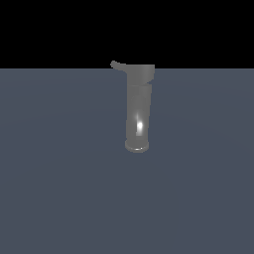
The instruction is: Turn on the faucet by rotating a designated handle.
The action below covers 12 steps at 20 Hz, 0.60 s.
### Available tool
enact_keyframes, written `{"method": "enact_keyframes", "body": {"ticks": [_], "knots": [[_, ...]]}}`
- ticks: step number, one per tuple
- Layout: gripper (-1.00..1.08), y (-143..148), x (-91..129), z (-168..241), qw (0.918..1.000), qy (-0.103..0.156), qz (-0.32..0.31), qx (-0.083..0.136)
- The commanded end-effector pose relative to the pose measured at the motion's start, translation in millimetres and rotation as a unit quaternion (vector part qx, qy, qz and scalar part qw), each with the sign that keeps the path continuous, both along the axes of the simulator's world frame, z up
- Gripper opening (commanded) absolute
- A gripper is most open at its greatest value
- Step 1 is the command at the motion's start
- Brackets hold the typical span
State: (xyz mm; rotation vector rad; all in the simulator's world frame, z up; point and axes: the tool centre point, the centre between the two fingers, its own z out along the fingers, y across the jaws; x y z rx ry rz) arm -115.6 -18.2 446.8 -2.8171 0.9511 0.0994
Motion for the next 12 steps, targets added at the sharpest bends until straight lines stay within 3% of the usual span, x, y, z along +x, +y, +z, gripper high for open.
{"method": "enact_keyframes", "body": {"ticks": [1, 6, 12], "knots": [[-1.00, 1.6, 14.1, -7.6, 0.9994, 0.008, -0.033, 0.002], [-1.00, 4.9, 41.1, -24.3, 0.9948, 0.024, -0.099, 0.002], [-1.00, 9.4, 72.3, -46.4, 0.9831, 0.041, -0.178, -0.004]]}}
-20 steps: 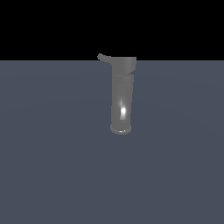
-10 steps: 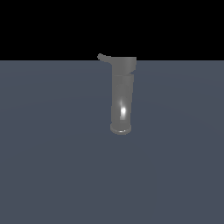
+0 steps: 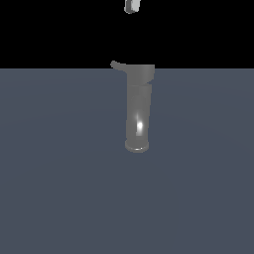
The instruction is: Turn on the faucet by rotating a designated handle.
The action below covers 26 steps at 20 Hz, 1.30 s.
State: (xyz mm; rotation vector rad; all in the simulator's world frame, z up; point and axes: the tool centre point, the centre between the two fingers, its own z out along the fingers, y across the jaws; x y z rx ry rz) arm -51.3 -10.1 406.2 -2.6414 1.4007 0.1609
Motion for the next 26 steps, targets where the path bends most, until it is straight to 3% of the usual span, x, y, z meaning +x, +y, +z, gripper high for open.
{"method": "enact_keyframes", "body": {"ticks": [1, 11, 26], "knots": [[-1.00, 2.2, 13.0, -9.6, 0.9994, 0.007, -0.034, -0.004], [-1.00, 11.6, 61.0, -49.8, 0.9855, 0.027, -0.165, -0.030], [-1.00, 27.6, 114.8, -99.7, 0.9440, 0.025, -0.319, -0.079]]}}
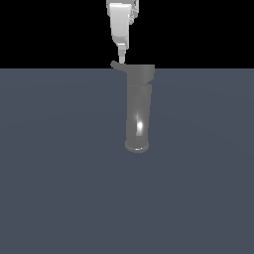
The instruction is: Turn on the faucet by rotating a designated handle.
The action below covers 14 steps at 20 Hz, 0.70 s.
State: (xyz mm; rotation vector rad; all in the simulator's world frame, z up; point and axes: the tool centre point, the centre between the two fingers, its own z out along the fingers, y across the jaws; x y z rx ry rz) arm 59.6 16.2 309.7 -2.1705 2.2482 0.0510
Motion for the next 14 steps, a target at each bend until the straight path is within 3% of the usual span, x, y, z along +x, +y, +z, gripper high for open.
{"method": "enact_keyframes", "body": {"ticks": [1, 14], "knots": [[-1.00, 1.9, 5.8, -5.0, 0.9998, -0.002, -0.018, -0.007], [-1.00, 5.3, 13.8, -12.6, 0.9990, -0.005, -0.041, -0.017]]}}
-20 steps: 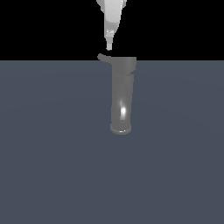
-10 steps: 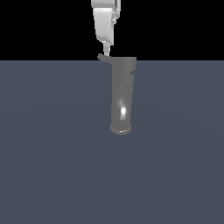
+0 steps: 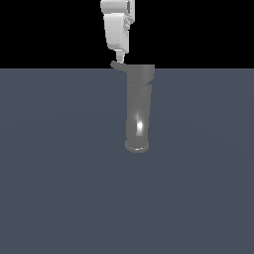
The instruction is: Turn on the faucet by rotating a designated handle.
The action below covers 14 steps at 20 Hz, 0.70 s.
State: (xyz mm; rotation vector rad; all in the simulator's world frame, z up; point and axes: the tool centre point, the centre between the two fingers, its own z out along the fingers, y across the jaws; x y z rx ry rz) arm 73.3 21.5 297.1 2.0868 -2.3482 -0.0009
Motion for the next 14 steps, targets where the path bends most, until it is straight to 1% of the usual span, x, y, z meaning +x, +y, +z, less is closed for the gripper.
{"method": "enact_keyframes", "body": {"ticks": [1, 14], "knots": [[-1.00, 0.9, -2.2, 0.0, 1.0000, 0.000, 0.000, 0.000], [-1.00, 13.5, -32.1, -0.2, 1.0000, 0.000, 0.000, 0.000]]}}
